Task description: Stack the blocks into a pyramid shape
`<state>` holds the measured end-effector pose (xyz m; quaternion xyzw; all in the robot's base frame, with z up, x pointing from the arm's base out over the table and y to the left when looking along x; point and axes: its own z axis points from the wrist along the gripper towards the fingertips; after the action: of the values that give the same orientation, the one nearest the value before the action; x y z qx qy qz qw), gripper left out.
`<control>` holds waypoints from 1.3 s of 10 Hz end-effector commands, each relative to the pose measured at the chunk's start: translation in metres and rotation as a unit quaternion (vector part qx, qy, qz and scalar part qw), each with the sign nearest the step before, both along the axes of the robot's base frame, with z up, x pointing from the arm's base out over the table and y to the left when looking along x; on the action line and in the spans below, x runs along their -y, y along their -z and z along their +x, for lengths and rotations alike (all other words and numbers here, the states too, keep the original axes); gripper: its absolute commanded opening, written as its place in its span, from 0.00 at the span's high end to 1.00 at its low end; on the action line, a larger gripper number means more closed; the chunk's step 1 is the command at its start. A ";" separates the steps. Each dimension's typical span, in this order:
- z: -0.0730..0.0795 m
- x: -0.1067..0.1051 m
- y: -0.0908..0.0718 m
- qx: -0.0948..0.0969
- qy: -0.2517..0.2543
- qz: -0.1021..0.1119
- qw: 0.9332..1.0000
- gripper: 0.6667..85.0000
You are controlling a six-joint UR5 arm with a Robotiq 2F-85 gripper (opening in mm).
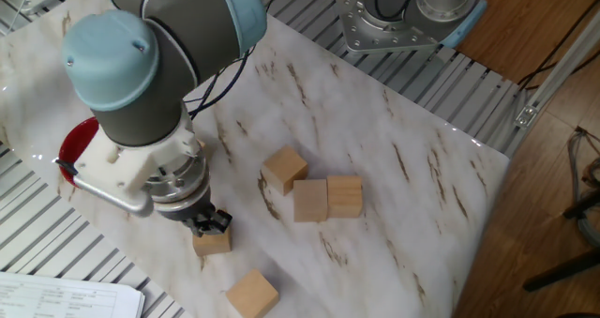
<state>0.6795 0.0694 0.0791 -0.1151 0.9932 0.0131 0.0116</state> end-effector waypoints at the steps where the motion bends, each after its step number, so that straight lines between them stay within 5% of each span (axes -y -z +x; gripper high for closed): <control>1: -0.002 0.002 -0.002 -0.002 -0.008 -0.004 1.000 1.00; 4: -0.001 0.008 -0.001 0.001 -0.053 -0.016 0.998 0.95; 6: -0.001 0.021 -0.001 -0.003 -0.150 -0.040 0.988 0.52; 8: 0.000 0.019 0.000 0.000 -0.193 -0.026 0.981 0.30; 10: -0.010 0.024 0.001 -0.017 -0.242 -0.027 0.970 0.03; 13: -0.011 0.029 0.002 -0.021 -0.241 -0.036 0.970 0.00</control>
<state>0.6711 0.0433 0.0772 -0.3351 0.9419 -0.0185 -0.0118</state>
